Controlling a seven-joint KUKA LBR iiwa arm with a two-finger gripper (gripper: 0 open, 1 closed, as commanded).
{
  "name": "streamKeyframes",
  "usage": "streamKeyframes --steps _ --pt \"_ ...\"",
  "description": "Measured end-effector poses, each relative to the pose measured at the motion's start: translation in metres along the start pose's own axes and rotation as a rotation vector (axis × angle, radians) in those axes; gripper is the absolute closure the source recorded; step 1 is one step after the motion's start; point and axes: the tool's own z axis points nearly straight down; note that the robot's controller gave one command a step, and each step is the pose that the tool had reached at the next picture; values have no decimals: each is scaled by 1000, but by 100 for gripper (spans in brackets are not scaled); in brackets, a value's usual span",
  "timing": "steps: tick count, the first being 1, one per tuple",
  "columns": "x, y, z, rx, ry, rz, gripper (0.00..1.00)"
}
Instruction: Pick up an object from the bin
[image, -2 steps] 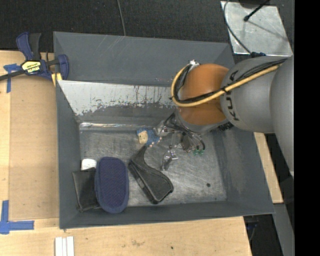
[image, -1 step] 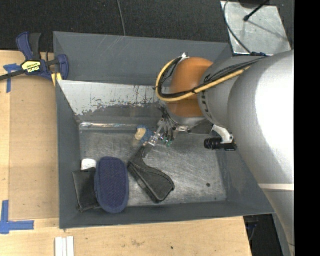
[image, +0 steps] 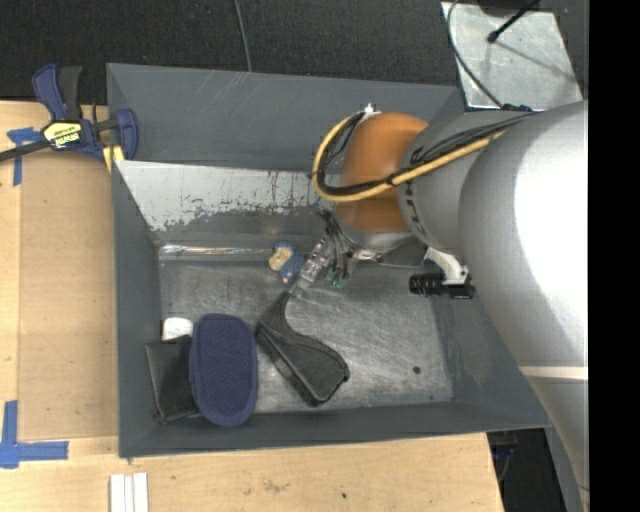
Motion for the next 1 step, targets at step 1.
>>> streamKeyframes --steps 1 --pt "-14 2 -111 3 10 -61 100"
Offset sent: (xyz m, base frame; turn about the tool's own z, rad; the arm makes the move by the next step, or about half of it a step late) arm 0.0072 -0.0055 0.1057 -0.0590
